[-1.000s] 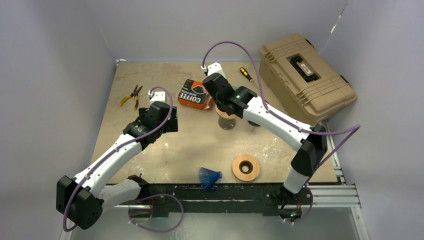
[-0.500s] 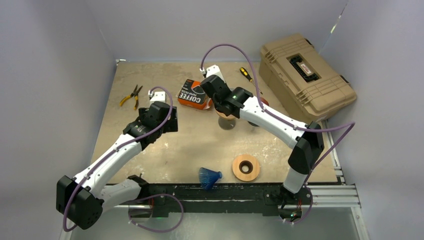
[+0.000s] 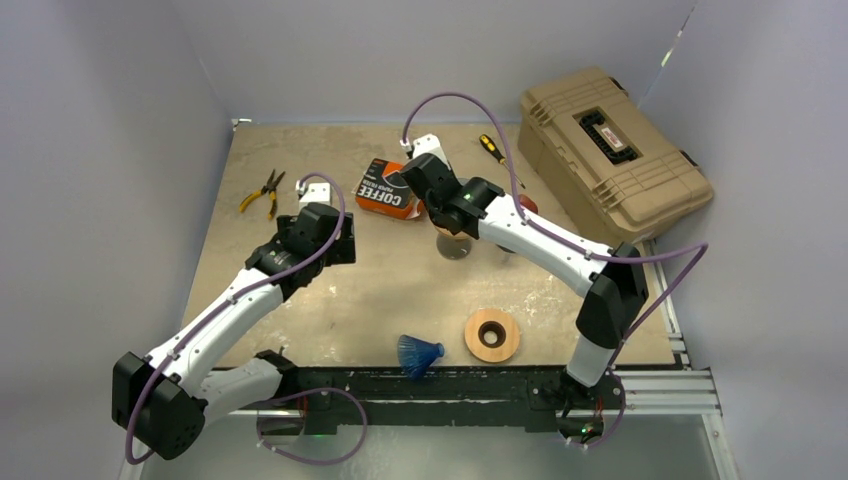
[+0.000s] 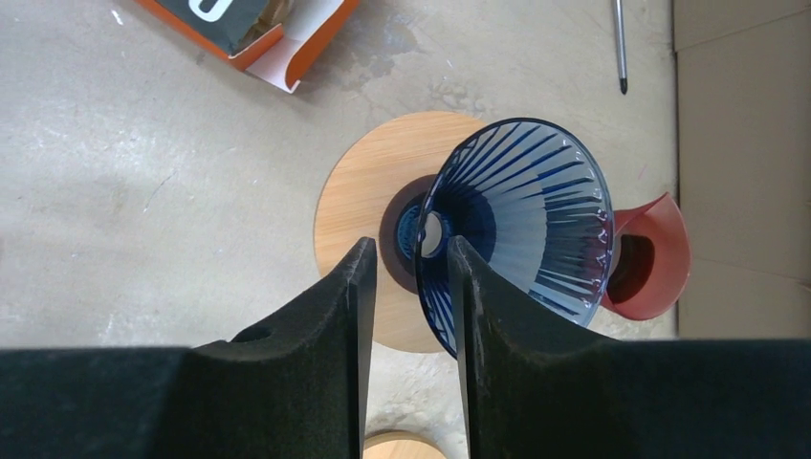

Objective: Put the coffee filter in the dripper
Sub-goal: Place the coffee dripper in the dripper holder, then adjust the coffee filter holder at the center of the board.

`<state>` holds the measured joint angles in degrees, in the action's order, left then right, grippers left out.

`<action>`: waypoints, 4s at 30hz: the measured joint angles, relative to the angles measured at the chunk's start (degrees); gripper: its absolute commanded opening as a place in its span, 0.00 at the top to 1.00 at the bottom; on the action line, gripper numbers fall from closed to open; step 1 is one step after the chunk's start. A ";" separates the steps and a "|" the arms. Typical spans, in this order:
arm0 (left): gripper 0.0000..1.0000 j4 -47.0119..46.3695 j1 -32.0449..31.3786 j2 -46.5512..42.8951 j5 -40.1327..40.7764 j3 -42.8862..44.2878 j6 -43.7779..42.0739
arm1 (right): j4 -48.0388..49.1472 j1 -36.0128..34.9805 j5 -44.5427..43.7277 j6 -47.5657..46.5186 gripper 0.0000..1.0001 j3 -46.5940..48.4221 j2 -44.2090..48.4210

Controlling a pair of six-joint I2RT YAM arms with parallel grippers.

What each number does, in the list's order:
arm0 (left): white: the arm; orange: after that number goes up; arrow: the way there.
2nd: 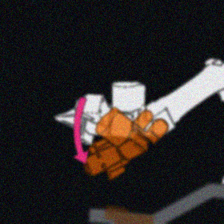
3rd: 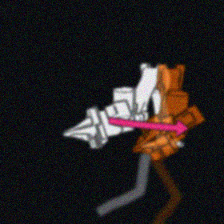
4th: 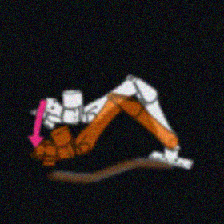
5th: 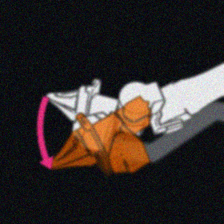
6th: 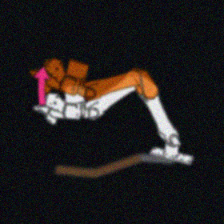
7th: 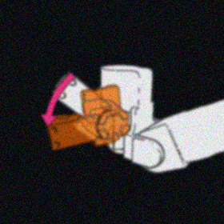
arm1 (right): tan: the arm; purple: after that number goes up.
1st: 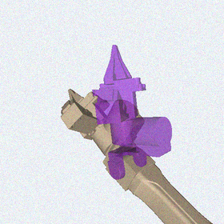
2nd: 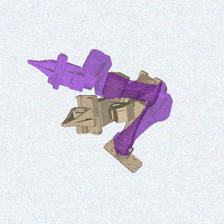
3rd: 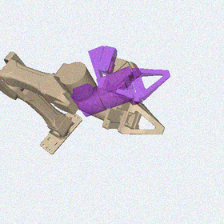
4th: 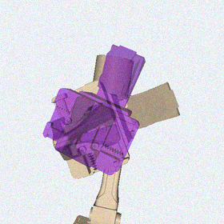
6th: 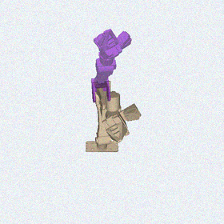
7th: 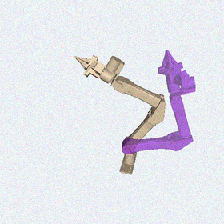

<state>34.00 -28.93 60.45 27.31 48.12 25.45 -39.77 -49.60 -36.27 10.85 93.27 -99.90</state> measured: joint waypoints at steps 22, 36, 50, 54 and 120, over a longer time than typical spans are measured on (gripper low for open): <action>0.01 0.00 0.00 -0.31 0.13 0.00 0.02 | 2.99 0.00 9.31 1.81 0.56 -0.81 2.14; 0.01 -0.07 0.00 -1.03 -0.72 0.00 -0.02 | 4.66 0.22 15.21 3.50 0.49 -3.52 11.39; 0.01 -3.76 0.00 4.26 -5.42 0.00 1.92 | 12.02 11.82 35.76 6.49 0.39 -12.26 22.62; 0.02 -7.08 0.00 9.42 -8.11 0.00 3.58 | 13.42 12.48 39.41 7.17 0.37 -12.59 24.90; 1.00 -37.79 13.57 30.32 -37.13 -0.87 15.74 | 18.36 14.38 47.63 11.67 0.32 -19.15 29.38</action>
<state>-3.79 -15.35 90.76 -9.82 47.24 41.19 -21.41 -35.22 11.35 22.52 74.13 -70.52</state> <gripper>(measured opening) 0.006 0.671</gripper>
